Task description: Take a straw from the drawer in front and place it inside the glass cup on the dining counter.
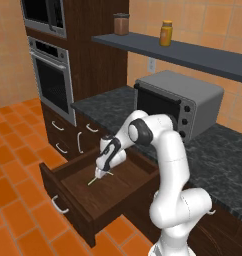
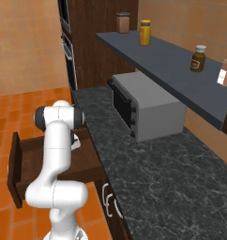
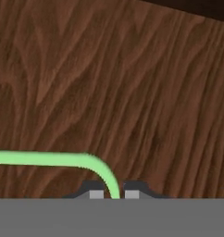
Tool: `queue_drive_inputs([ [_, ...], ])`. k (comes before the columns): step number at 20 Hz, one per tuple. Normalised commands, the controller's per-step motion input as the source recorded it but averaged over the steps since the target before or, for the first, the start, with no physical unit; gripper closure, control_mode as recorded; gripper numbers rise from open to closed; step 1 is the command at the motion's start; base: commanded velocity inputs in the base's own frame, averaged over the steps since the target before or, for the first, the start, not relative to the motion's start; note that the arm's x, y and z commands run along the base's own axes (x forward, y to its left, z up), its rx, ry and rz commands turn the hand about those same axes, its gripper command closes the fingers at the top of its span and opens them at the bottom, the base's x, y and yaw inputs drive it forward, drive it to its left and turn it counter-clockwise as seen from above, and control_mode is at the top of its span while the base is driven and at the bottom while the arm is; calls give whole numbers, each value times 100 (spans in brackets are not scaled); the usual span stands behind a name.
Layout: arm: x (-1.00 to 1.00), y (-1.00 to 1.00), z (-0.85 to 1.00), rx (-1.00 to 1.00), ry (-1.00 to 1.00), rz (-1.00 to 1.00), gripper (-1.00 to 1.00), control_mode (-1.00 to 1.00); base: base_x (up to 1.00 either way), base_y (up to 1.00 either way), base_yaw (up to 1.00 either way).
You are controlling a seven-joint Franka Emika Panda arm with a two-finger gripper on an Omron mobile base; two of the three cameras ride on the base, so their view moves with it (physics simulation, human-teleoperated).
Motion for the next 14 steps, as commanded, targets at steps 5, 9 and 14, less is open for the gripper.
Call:
queue_drive_inputs([
  [5,-35,0,-1,0,0,0,100,-100,0,0,0],
  [9,-47,0,60,1,-11,-1,100,-100,0,0,0],
  [14,-26,0,100,9,-25,-4,100,-100,0,0,0],
])
